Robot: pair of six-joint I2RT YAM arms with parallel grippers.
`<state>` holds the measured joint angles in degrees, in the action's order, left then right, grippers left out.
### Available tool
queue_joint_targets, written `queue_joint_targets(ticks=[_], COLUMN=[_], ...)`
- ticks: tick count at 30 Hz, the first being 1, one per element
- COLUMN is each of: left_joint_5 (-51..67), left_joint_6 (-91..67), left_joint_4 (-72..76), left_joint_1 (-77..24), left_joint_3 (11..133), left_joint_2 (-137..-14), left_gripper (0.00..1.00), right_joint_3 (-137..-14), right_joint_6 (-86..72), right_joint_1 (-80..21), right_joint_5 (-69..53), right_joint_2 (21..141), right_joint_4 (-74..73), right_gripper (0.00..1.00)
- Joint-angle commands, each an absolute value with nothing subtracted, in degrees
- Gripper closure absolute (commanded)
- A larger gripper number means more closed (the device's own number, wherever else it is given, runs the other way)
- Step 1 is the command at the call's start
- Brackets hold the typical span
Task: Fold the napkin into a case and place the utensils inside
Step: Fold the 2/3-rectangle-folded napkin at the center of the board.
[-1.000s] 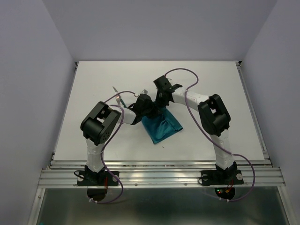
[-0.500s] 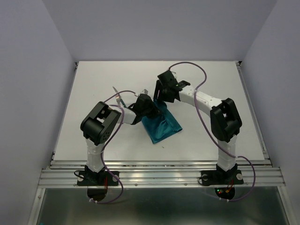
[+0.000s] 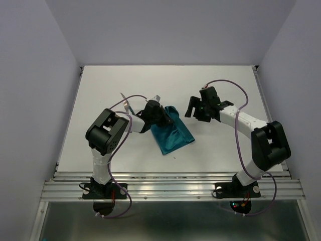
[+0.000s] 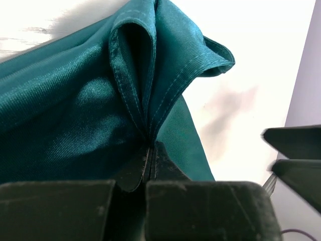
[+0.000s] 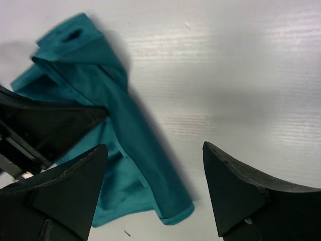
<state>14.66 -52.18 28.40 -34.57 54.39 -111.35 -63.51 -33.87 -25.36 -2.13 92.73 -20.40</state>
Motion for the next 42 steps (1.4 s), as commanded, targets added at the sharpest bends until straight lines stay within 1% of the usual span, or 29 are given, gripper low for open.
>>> queue_joint_targets(ticks=[1, 7, 18, 21, 22, 24, 25, 27, 28, 29, 30, 36, 39, 40, 41, 42], left_joint_5=[17.75, 18.46, 20.3, 20.65, 20.74, 20.92, 21.09, 21.44, 21.53, 21.62, 21.62, 21.8, 21.97, 22.06, 22.15, 22.32], left_joint_6=[-48.87, -48.43, -45.44, -44.83, -44.74, -44.65, -44.65, -44.39, -44.3, -44.21, -44.03, -43.33, -43.42, -43.42, -43.5, -43.51], left_joint_4=[27.77, 27.42, 25.05, 24.7, 24.61, 24.52, 24.61, 24.43, 24.35, 24.17, 24.0, 21.89, 21.71, 21.71, 21.62, 21.53], left_joint_1=[-33.93, -33.66, -33.31, -33.14, -33.13, -33.13, -33.13, -33.13, -33.13, -33.05, -33.13, -33.13, -33.13, -33.13, -33.13, -33.13], left_joint_3=[55.55, 55.81, 57.48, 57.92, 58.01, 58.09, 58.1, 58.36, 58.45, 58.62, 58.8, 59.85, 59.94, 59.94, 59.94, 60.2], left_joint_2=[-110.21, -110.3, -110.21, -110.04, -110.04, -109.95, -109.86, -109.69, -109.43, -109.25, -109.07, -107.67, -106.97, -106.61, -106.44, -106.35], left_gripper=[1.0, 1.0, 1.0, 1.0, 1.0, 1.0, 1.0, 1.0, 1.0, 1.0, 1.0, 1.0, 1.0, 1.0, 1.0, 1.0], right_joint_3=[-57.93, -53.62, -46.85, -46.06, -45.36, -44.91, -44.74, -44.65, -44.56, -44.91, -45.26, -47.2, -47.55, -47.72, -47.9, -48.16], right_joint_6=[-26.47, -25.14, -27.77, -28.3, -28.91, -29.18, -29.09, -29.09, -28.92, -28.39, -28.04, -24.53, -23.56, -23.03, -22.94, -22.59], right_joint_1=[-23.82, -23.3, -21.62, -21.62, -21.62, -21.62, -21.62, -21.62, -21.62, -21.62, -21.62, -22.85, -23.38, -23.38, -23.99, -23.99], right_joint_5=[-16.95, -23.02, -29.17, -29.88, -30.4, -30.32, -29.97, -28.66, -26.83, -25.76, -24.79, -16.45, -15.73, -15.65, -15.64, -15.56], right_joint_2=[91.31, 93.16, 95.01, 95.45, 95.54, 95.45, 95.36, 94.49, 93.96, 93.43, 92.82, 88.42, 87.1, 86.75, 86.75, 86.66], right_joint_4=[-12.57, -7.48, 2.28, 3.16, 4.12, 4.65, 4.75, 4.66, 4.4, 3.44, 2.64, -3.33, -4.83, -5.18, -5.53, -6.32], right_gripper=[0.17, 0.17, 0.28, 0.38, 0.46, 0.55, 0.65, 0.75, 0.83, 0.88, 0.9, 0.94, 0.94, 0.91, 0.87, 0.8])
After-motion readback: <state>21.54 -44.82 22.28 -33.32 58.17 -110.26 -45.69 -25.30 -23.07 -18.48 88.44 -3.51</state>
